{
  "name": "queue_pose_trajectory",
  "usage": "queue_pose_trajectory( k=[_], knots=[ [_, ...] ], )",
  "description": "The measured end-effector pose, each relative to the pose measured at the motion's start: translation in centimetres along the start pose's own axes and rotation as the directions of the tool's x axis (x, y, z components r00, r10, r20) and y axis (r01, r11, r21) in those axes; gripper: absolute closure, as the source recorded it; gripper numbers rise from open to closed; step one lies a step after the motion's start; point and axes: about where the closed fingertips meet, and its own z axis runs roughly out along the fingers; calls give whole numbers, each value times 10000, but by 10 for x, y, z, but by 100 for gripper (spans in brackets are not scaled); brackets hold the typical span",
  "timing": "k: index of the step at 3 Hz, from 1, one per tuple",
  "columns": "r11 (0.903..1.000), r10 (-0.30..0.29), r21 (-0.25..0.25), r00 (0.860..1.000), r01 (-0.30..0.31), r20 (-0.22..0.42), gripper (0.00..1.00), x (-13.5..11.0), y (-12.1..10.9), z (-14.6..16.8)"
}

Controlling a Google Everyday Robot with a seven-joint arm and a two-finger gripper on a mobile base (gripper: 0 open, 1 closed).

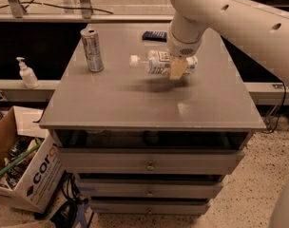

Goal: Knock blue plastic bottle over

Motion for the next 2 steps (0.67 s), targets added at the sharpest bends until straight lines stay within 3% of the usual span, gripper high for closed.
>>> queue_pose_trajectory(
  k=[1, 2],
  knots=[
    [9859, -1060, -1337, 9937, 1003, -364, 92, 9, 10, 18],
    [9543, -1848, -2440, 9824, 1728, -269, 69, 12, 21, 30]
  ],
)
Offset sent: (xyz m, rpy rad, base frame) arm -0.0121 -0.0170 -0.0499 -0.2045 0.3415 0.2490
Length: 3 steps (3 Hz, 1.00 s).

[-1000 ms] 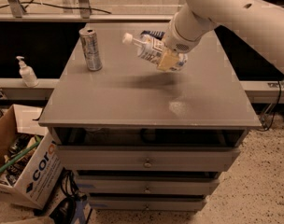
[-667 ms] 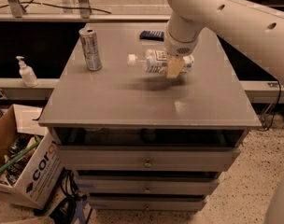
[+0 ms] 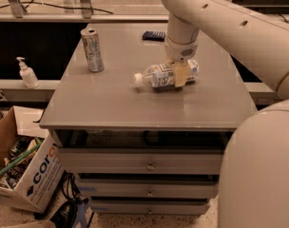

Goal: Knock blue plastic bottle over

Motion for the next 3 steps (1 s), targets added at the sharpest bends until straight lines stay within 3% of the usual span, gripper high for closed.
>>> queue_pose_trajectory(
  k=[3],
  knots=[
    [9984, -340, -445, 9994, 345, 117, 1, 2, 0, -3]
  ],
)
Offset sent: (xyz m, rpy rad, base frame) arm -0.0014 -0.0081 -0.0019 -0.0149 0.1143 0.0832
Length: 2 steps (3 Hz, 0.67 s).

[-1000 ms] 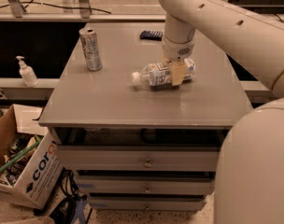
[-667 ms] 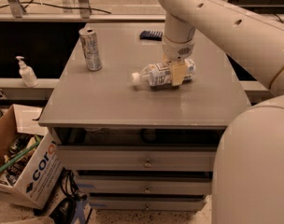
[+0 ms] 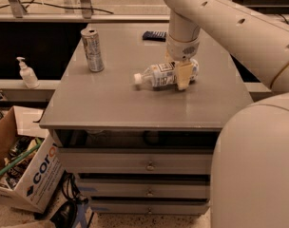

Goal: Knock blue plastic bottle over

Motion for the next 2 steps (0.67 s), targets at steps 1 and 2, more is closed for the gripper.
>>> queue_pose_trajectory(
  k=[1, 2],
  knots=[
    [9999, -142, -15, 9991, 142, 411, 0, 2, -3, -6],
    [9994, 83, 335, 9901, -131, 1404, 0, 5, -8, -23]
  ],
)
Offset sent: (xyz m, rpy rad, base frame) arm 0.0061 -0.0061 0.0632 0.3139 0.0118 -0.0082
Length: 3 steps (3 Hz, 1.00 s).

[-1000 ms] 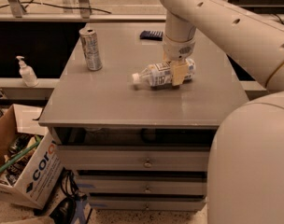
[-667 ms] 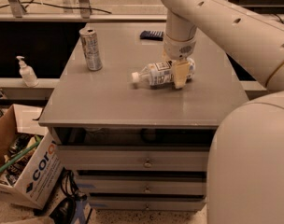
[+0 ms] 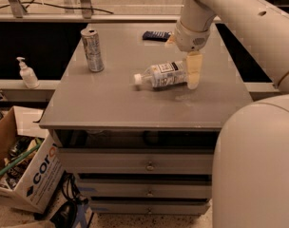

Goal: Knock blue plastic bottle over

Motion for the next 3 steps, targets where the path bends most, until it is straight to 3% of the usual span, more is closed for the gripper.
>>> queue_pose_trajectory(
  k=[1, 2, 3],
  knots=[
    [9965, 513, 583, 9878, -605, 1468, 0, 0, -6, -21],
    [9795, 1222, 1174, 9458, -1639, 3010, 0, 6, -7, -39],
    [9466, 1880, 1566, 8768, -2820, 4427, 0, 21, -6, -54]
  ],
)
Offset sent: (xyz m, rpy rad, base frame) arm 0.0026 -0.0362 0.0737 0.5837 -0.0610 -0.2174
